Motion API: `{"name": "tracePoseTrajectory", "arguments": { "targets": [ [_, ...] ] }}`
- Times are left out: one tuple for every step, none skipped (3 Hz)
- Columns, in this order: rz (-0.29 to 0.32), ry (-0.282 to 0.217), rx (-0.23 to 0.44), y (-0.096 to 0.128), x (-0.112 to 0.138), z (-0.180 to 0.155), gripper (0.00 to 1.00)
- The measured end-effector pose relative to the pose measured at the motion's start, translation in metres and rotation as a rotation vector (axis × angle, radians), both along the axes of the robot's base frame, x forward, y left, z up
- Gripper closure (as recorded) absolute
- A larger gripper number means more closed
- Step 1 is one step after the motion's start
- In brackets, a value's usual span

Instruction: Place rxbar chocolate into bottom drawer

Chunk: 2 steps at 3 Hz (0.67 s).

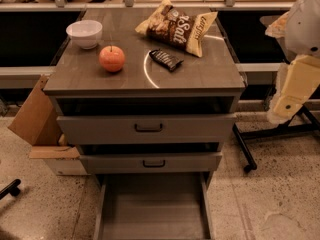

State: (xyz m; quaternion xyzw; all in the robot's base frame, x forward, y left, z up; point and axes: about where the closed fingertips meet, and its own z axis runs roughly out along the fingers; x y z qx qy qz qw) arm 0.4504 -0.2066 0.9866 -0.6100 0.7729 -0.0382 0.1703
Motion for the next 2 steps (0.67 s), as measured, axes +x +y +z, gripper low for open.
{"name": "tracePoseTrajectory", "arguments": {
  "targets": [
    [0.0,0.0,0.0,0.0,0.0,0.0,0.0],
    [-0.013,-0.003,0.079,0.008,0.013,-0.008,0.0]
  ]
}}
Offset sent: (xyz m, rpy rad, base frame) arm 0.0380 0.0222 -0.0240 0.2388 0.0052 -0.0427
